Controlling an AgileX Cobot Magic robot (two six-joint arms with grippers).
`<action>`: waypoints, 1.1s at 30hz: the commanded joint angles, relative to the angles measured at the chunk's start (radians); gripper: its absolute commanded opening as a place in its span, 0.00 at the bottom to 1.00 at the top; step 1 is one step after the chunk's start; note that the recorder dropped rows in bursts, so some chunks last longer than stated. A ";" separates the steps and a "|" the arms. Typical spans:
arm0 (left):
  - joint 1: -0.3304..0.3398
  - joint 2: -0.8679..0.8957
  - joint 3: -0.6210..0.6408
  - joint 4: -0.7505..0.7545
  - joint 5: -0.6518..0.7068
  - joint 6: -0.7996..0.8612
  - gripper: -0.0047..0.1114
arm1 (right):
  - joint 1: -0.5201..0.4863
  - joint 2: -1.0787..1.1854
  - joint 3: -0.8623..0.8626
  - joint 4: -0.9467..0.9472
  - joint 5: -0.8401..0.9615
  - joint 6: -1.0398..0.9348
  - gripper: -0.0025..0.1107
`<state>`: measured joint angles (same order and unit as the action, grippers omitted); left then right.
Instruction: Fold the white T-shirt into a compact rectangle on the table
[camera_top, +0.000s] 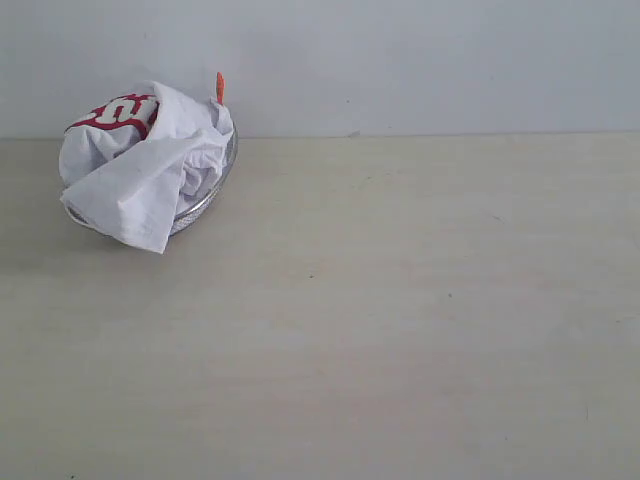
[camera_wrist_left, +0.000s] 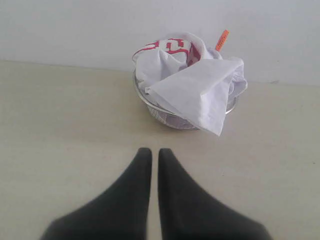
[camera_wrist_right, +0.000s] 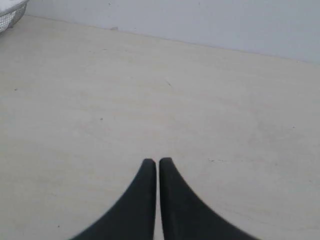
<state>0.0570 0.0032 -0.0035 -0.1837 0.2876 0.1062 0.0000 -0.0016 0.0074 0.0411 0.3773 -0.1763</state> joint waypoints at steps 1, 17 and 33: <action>0.002 -0.003 0.003 0.001 0.002 -0.009 0.08 | 0.001 0.002 -0.007 0.002 -0.007 -0.001 0.02; 0.002 -0.003 0.003 0.001 0.002 -0.009 0.08 | 0.001 0.002 -0.007 0.002 -0.007 -0.001 0.02; 0.002 -0.003 0.003 -0.012 0.008 0.020 0.08 | 0.001 0.002 -0.007 0.002 -0.007 -0.001 0.02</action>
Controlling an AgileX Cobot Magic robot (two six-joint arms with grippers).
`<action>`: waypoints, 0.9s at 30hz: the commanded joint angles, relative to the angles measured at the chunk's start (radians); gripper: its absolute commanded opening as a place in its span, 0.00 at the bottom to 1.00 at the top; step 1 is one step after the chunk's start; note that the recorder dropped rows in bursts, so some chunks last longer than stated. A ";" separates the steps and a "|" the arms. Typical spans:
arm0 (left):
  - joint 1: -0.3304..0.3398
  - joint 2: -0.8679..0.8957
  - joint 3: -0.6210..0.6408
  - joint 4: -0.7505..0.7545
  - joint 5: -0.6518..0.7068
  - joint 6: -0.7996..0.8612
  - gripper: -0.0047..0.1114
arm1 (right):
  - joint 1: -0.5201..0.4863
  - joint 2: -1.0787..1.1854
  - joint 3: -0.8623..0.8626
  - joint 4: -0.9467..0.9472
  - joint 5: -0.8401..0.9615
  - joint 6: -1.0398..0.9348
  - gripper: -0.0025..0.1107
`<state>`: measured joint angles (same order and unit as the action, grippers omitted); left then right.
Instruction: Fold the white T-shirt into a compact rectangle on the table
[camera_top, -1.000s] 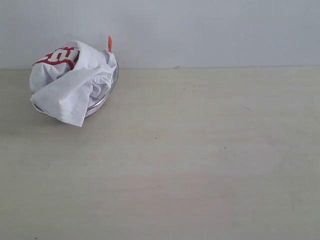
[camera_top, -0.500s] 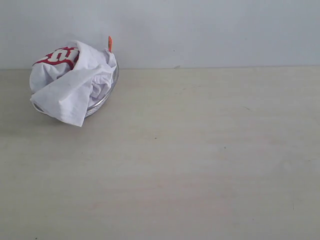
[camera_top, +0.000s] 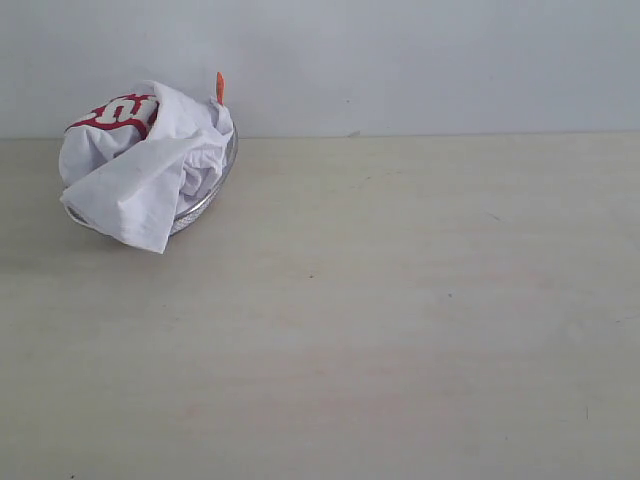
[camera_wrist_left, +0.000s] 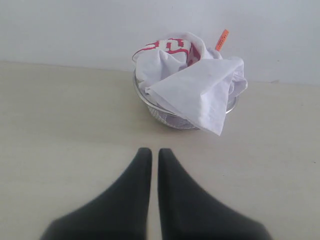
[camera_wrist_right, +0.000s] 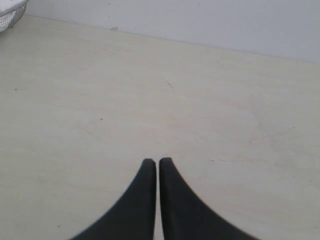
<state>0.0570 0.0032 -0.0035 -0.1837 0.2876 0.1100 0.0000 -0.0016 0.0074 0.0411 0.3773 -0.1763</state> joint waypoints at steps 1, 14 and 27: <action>0.002 -0.003 0.002 -0.031 0.015 0.016 0.08 | 0.001 0.002 -0.007 0.002 -0.007 -0.001 0.02; 0.002 -0.003 -0.334 -0.089 0.097 0.016 0.08 | 0.001 0.002 -0.007 0.002 -0.005 -0.001 0.02; 0.002 -0.003 -0.359 -0.279 -0.031 0.008 0.08 | 0.001 0.002 -0.007 0.002 -0.005 -0.001 0.02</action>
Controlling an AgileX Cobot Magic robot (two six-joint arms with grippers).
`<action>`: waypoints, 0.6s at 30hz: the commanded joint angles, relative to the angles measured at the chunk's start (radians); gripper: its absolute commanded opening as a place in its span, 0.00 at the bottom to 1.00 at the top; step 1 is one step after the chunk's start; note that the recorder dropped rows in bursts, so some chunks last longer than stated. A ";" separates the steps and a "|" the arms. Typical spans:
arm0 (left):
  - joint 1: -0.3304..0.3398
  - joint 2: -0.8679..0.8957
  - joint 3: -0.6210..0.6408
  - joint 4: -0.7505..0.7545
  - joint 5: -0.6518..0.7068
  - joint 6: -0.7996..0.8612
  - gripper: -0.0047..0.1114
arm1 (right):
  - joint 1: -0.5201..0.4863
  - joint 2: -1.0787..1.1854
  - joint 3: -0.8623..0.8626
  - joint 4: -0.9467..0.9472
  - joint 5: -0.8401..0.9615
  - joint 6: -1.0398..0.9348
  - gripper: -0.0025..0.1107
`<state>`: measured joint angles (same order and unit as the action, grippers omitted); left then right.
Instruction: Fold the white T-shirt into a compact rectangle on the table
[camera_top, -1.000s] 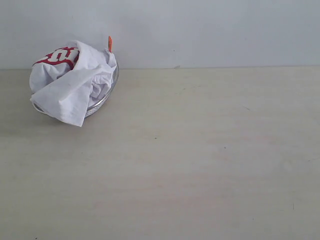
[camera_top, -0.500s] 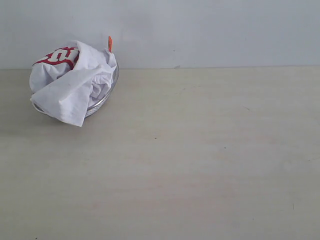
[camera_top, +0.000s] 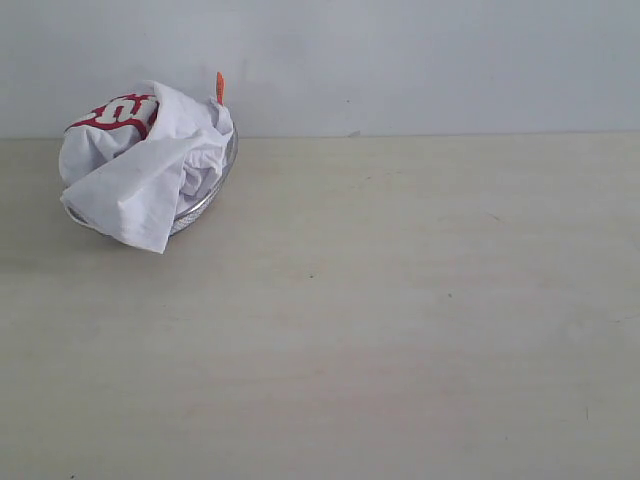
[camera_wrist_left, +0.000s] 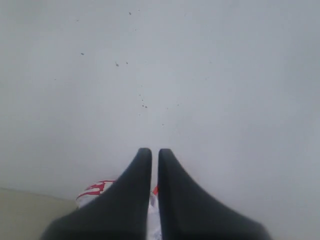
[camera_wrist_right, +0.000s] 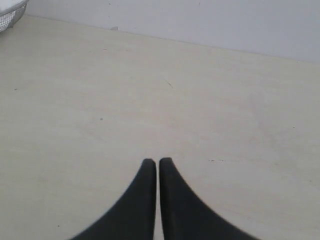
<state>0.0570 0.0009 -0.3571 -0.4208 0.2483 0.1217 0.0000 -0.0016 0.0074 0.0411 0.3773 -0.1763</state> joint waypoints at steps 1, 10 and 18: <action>0.002 -0.001 -0.005 -0.042 0.020 -0.003 0.08 | 0.001 0.002 -0.007 0.002 -0.005 -0.001 0.02; 0.002 0.256 -0.189 -0.242 0.043 0.057 0.08 | 0.001 0.002 -0.007 0.002 -0.005 -0.001 0.02; 0.002 0.829 -0.624 -0.241 0.182 0.302 0.08 | 0.001 0.002 -0.007 0.002 -0.005 -0.001 0.02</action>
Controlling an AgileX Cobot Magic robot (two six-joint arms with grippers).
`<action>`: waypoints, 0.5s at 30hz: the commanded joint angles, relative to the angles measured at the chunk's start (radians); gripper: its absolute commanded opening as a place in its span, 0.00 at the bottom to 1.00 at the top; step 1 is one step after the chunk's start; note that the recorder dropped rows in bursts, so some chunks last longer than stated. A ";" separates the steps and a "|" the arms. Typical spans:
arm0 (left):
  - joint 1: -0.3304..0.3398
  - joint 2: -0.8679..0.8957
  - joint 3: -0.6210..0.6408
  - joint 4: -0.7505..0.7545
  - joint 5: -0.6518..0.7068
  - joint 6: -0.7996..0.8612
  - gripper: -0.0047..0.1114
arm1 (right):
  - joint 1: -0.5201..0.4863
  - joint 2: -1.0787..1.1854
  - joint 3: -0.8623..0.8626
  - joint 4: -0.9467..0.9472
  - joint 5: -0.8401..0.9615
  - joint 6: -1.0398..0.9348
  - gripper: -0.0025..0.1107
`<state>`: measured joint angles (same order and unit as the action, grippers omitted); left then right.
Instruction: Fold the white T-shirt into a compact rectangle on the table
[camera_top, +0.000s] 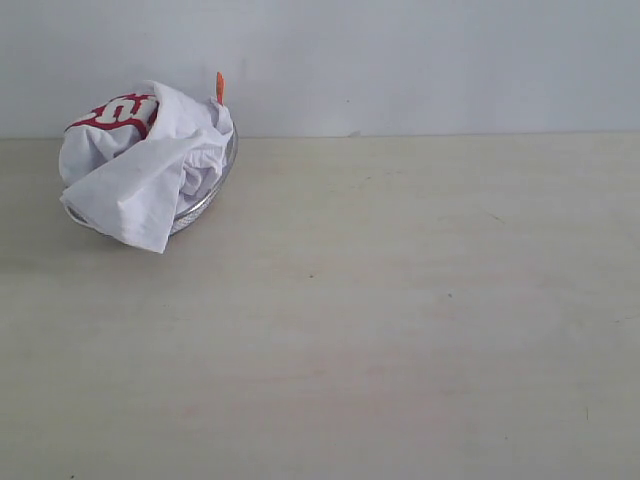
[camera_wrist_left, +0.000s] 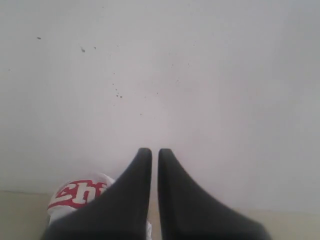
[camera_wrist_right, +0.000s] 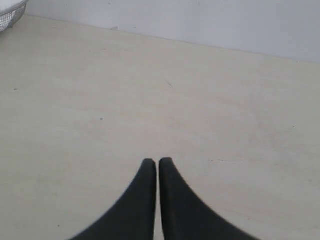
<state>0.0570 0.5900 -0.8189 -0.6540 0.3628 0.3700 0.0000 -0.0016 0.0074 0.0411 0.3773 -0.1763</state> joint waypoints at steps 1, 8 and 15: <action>0.002 0.319 -0.218 0.002 0.102 0.075 0.08 | 0.001 0.002 -0.007 0.002 -0.005 -0.001 0.02; 0.002 0.801 -0.532 0.010 0.324 0.256 0.08 | 0.001 0.002 -0.007 0.002 -0.005 -0.001 0.02; 0.002 1.100 -0.601 0.023 0.268 0.440 0.18 | 0.001 0.002 -0.007 0.002 -0.007 -0.001 0.02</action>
<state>0.0570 1.6038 -1.4036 -0.6404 0.6667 0.7438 0.0000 -0.0016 0.0074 0.0411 0.3773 -0.1763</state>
